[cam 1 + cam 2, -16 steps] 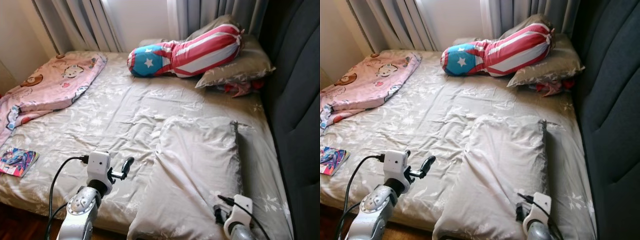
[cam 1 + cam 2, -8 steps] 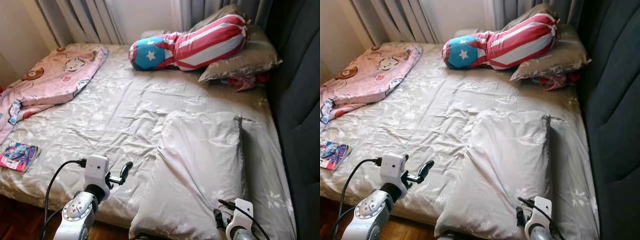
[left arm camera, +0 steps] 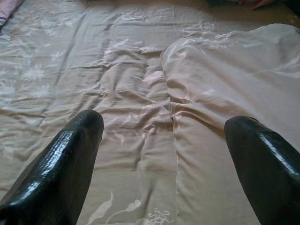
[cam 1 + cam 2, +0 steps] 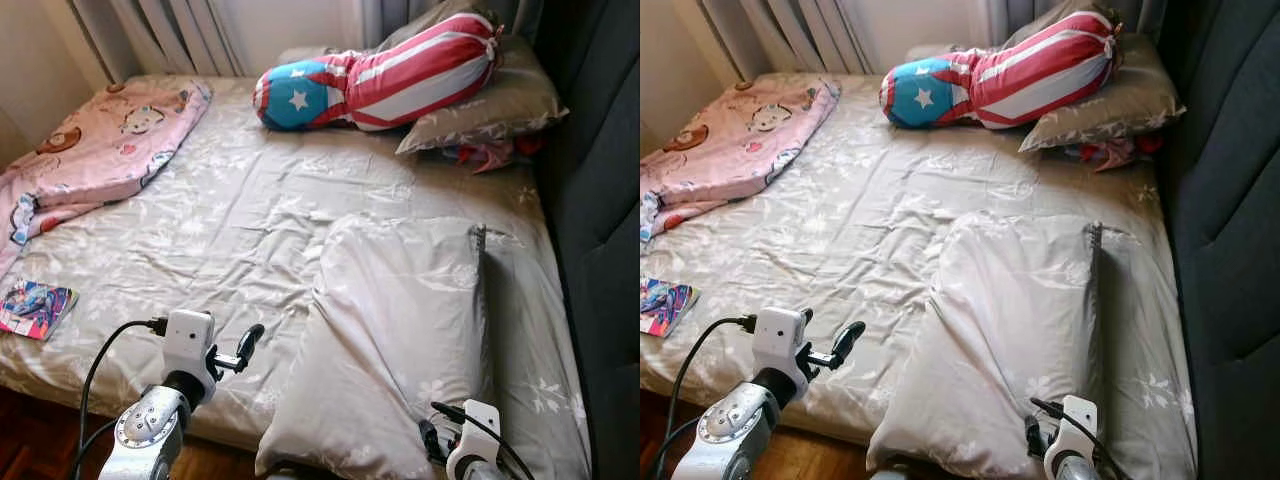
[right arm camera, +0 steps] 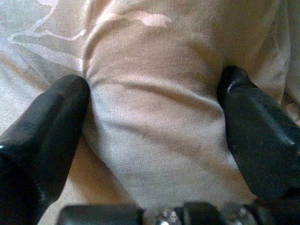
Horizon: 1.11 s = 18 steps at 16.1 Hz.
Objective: Clean up the room
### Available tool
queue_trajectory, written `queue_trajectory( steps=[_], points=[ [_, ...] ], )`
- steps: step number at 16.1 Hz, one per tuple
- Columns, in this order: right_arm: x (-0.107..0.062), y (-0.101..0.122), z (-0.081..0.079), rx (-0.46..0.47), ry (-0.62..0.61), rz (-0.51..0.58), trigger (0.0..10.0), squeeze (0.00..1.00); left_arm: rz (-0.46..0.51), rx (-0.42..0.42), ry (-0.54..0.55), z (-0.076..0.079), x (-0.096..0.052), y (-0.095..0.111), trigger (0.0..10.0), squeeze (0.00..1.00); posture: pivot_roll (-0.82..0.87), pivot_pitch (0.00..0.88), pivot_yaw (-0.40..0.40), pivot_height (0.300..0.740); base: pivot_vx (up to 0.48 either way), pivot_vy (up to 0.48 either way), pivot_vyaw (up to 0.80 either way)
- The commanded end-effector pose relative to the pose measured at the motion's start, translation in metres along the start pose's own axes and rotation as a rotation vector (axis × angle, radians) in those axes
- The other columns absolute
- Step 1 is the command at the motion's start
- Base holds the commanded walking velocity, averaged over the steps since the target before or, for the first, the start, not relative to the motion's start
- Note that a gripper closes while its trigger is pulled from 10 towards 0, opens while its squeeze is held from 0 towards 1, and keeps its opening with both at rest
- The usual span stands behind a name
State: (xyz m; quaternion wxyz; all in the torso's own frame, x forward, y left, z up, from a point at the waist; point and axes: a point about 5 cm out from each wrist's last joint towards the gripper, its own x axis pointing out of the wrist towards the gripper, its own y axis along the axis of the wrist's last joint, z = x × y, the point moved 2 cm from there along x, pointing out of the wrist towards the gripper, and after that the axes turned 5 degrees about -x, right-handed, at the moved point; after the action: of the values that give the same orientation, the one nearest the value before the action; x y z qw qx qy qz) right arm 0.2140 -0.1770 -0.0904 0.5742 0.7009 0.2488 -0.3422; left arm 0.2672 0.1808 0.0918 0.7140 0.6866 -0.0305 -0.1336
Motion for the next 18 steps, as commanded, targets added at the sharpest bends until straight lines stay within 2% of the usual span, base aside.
queue_trajectory(
  steps=[1, 4, 6, 11, 13, 14, 15, 16, 18],
  points=[
    [-0.008, -0.044, -0.015, 0.012, 0.055, -0.167, 0.0, 0.0, -0.019, -0.004, 0.012, -0.006, -0.005, -0.002, 10.0, 0.0, 0.19, 0.217, 0.117, 0.7, 0.0, 0.0, 0.0],
    [-0.007, -0.041, -0.016, 0.005, 0.062, -0.16, 0.0, 0.0, -0.023, -0.017, 0.019, -0.006, -0.004, -0.003, 10.0, 0.0, 0.18, 0.209, 0.111, 0.7, 0.0, 0.0, 0.0],
    [-0.006, -0.036, -0.013, -0.011, 0.06, -0.141, 0.0, 0.0, -0.019, -0.025, 0.021, -0.005, 0.0, -0.002, 10.0, 0.0, 0.17, 0.196, 0.105, 0.7, 0.0, 0.0, 0.0],
    [-0.006, -0.034, -0.019, -0.024, 0.09, -0.118, 0.0, 0.0, -0.057, -0.033, 0.02, -0.011, 0.012, -0.01, 10.0, 0.0, 0.16, 0.188, 0.096, 0.7, 0.0, 0.0, 0.0],
    [-0.005, -0.032, -0.023, -0.023, 0.1, -0.106, 0.0, 0.0, -0.093, 0.0, -0.025, -0.008, 0.026, -0.016, 10.0, 0.0, 0.15, 0.183, 0.092, 0.7, 0.0, 0.0, 0.0],
    [-0.005, -0.031, -0.025, -0.03, 0.109, -0.102, 0.0, 0.0, -0.107, 0.014, -0.045, -0.006, 0.037, -0.018, 10.0, 0.0, 0.14, 0.176, 0.087, 0.7, 0.0, 0.0, 0.0],
    [-0.005, -0.03, -0.026, -0.035, 0.116, -0.097, 0.0, 0.0, -0.123, 0.009, -0.062, -0.002, 0.051, -0.022, 10.0, 0.0, 0.13, 0.168, 0.08, 0.7, 0.0, 0.0, 0.0],
    [-0.004, -0.028, -0.027, -0.037, 0.124, -0.088, 0.0, 0.0, -0.157, -0.044, -0.066, 0.004, 0.063, -0.03, 10.0, 0.0, 0.13, 0.164, 0.077, 0.7, 0.0, 0.0, 0.0],
    [-0.004, -0.026, -0.028, -0.041, 0.134, -0.074, 0.0, 0.0, -0.233, -0.064, -0.091, 0.018, 0.071, -0.05, 10.0, 0.0, 0.08, 0.152, 0.063, 0.7, 0.0, 0.0, 0.0]
  ],
)
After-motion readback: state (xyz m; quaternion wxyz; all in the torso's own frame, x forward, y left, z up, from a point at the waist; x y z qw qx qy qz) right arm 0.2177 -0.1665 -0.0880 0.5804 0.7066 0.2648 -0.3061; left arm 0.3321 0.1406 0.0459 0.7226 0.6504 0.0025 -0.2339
